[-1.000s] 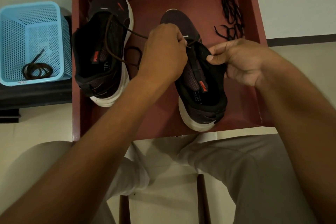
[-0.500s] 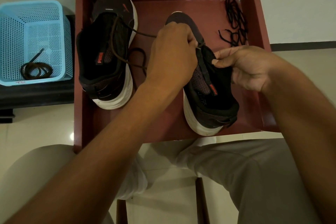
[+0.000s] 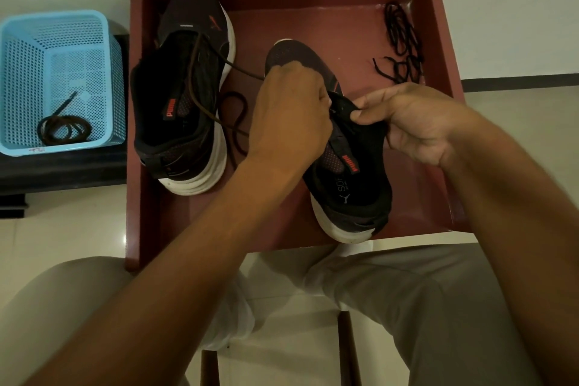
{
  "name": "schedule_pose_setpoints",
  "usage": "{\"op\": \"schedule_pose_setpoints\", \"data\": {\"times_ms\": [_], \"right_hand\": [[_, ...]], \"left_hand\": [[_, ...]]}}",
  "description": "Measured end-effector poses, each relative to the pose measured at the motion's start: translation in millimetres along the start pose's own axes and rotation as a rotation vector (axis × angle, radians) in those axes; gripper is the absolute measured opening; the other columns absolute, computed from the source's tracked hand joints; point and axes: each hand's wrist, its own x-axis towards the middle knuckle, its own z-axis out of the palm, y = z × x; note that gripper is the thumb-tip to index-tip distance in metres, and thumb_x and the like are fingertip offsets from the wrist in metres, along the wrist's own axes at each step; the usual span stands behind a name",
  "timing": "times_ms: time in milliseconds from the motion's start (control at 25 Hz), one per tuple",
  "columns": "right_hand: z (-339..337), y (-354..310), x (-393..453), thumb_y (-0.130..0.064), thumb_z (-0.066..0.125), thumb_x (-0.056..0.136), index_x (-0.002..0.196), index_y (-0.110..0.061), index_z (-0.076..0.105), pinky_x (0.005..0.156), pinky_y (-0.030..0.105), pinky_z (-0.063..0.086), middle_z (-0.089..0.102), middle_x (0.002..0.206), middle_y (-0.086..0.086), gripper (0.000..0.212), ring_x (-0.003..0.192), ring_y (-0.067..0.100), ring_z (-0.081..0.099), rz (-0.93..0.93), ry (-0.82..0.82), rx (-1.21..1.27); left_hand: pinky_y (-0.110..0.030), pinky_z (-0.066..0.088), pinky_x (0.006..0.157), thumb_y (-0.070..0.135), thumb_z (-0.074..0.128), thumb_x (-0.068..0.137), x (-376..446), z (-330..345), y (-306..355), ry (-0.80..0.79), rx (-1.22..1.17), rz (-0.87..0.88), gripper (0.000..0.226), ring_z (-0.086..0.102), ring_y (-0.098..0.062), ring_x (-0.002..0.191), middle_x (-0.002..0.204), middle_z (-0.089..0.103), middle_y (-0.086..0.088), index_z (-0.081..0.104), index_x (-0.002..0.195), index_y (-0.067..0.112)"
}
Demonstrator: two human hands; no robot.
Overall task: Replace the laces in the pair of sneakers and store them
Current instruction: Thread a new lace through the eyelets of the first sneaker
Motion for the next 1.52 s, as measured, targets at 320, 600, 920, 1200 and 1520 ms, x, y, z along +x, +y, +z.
{"op": "schedule_pose_setpoints", "data": {"times_ms": [320,600,920,1200,1520], "right_hand": [[0,1,1,0.001,0.064,0.094,0.119,0.001,0.071,0.074,0.028,0.06,0.076,0.109,0.015,0.026,0.1,0.023,0.073,-0.007,0.024,-0.029],[4,2,-3,0.001,0.066,0.094,0.112,-0.003,0.074,0.051,0.015,0.051,0.075,0.089,0.004,0.02,0.07,0.004,0.071,-0.053,0.074,-0.069],[6,2,-4,0.001,0.064,0.094,0.106,-0.005,0.075,0.057,0.019,0.053,0.075,0.086,0.004,0.017,0.077,0.01,0.07,-0.045,0.081,-0.074],[11,2,-5,0.001,0.064,0.093,0.105,-0.002,0.075,0.084,0.038,0.047,0.074,0.108,0.023,0.017,0.092,0.024,0.065,-0.052,0.115,-0.106],[11,3,-4,0.0,0.065,0.093,0.104,-0.004,0.076,0.07,0.024,0.053,0.076,0.091,0.01,0.016,0.08,0.016,0.069,-0.087,0.128,-0.144]], "left_hand": [[-0.025,0.041,0.073,0.021,0.07,0.093,-12,15,-6,0.201,-0.052,0.007,0.013,0.06,-0.02,0.084,0.09,0.066,-0.006,0.077,0.089,0.011],[-0.025,0.043,0.074,0.018,0.072,0.09,-19,30,-10,0.289,-0.148,-0.032,0.012,0.058,-0.019,0.078,0.08,0.063,-0.003,0.075,0.081,0.01],[-0.037,0.053,0.072,0.019,0.073,0.091,-23,34,-8,0.317,-0.317,-0.115,0.011,0.061,-0.017,0.077,0.081,0.065,0.001,0.077,0.084,0.011],[-0.017,0.031,0.072,0.019,0.072,0.091,-22,27,-7,0.286,-0.114,-0.056,0.01,0.057,-0.017,0.081,0.083,0.063,-0.001,0.077,0.085,0.012],[-0.02,0.031,0.071,0.018,0.072,0.091,-22,31,-7,0.301,-0.092,-0.054,0.012,0.056,-0.019,0.078,0.081,0.062,-0.003,0.074,0.083,0.011]]}}
